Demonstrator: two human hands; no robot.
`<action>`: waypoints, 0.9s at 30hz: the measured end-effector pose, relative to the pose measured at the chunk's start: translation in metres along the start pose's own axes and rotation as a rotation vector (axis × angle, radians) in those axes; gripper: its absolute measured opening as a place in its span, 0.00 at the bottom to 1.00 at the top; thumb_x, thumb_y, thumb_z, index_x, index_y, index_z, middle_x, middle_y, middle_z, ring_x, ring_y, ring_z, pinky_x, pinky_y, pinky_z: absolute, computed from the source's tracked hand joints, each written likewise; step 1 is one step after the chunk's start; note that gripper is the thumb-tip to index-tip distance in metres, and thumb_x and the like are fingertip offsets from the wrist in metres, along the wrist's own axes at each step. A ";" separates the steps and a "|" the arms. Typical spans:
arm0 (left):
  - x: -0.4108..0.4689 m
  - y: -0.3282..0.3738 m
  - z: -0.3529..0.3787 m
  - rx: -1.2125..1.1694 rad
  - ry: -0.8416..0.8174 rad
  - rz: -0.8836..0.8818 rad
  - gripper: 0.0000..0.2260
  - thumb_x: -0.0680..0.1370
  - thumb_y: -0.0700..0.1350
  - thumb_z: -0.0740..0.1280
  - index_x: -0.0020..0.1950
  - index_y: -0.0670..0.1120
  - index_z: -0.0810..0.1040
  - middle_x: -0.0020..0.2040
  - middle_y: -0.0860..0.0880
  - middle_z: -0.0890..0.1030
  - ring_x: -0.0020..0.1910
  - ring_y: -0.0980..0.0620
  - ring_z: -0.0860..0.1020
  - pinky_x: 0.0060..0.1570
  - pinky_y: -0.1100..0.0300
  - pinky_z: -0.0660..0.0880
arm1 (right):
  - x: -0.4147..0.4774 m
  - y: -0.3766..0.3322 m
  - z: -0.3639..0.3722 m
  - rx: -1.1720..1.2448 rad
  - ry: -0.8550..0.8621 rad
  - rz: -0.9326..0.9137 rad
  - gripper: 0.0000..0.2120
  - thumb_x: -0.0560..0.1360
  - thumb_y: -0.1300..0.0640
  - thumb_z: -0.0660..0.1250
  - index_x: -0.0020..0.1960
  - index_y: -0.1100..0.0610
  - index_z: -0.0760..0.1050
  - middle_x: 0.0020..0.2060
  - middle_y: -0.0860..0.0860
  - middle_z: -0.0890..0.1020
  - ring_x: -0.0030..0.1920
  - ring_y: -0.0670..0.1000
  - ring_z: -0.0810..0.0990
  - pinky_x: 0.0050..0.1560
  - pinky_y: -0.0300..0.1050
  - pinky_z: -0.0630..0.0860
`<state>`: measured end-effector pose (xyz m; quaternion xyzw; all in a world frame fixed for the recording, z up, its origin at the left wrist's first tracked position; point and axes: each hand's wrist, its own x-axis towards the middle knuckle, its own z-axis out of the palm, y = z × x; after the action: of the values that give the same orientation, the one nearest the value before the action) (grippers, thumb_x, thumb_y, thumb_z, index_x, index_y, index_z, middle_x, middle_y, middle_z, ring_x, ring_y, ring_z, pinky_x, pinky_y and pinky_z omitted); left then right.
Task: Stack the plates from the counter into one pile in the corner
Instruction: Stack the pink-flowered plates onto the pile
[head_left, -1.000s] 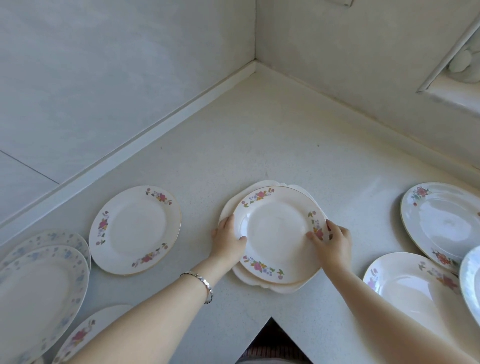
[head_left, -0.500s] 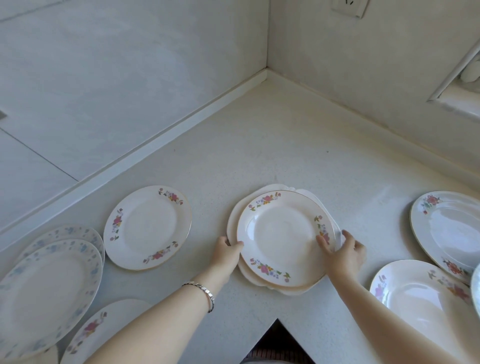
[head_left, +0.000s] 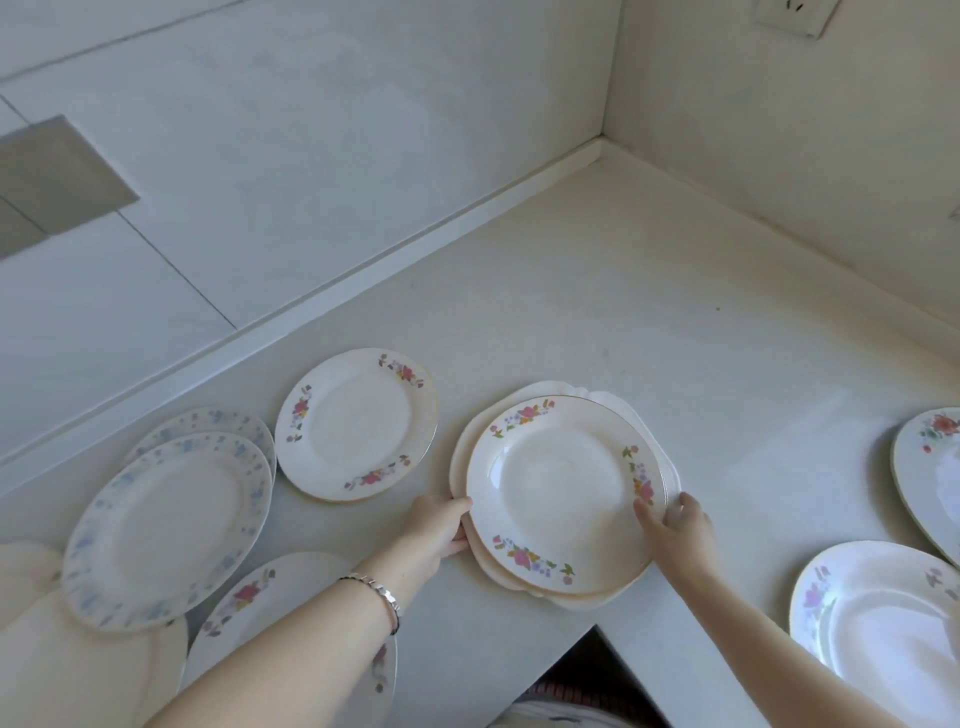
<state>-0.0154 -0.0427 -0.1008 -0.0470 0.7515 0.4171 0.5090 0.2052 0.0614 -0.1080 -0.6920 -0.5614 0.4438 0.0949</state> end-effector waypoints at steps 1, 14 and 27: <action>0.006 0.002 -0.008 -0.081 0.060 -0.007 0.05 0.77 0.37 0.61 0.43 0.42 0.74 0.38 0.46 0.76 0.36 0.50 0.76 0.32 0.62 0.76 | -0.002 -0.002 0.002 -0.016 -0.002 -0.004 0.23 0.75 0.53 0.65 0.61 0.68 0.66 0.46 0.56 0.69 0.52 0.60 0.73 0.47 0.48 0.70; 0.027 0.048 -0.066 -0.916 0.110 0.005 0.10 0.79 0.32 0.58 0.38 0.41 0.69 0.37 0.47 0.73 0.36 0.55 0.72 0.52 0.66 0.77 | -0.016 -0.018 -0.012 -0.090 0.041 0.029 0.33 0.75 0.46 0.62 0.73 0.62 0.58 0.68 0.63 0.64 0.70 0.61 0.61 0.67 0.55 0.63; -0.071 0.052 -0.022 -0.170 -0.321 0.063 0.08 0.76 0.28 0.60 0.45 0.38 0.75 0.29 0.45 0.84 0.25 0.51 0.82 0.25 0.62 0.79 | -0.013 -0.078 -0.047 0.357 -0.199 -0.181 0.23 0.78 0.50 0.60 0.71 0.53 0.61 0.44 0.54 0.78 0.34 0.50 0.77 0.32 0.39 0.73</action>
<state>-0.0231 -0.0492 -0.0105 0.0011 0.6237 0.4969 0.6033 0.1850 0.0948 -0.0244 -0.5638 -0.5403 0.5920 0.1995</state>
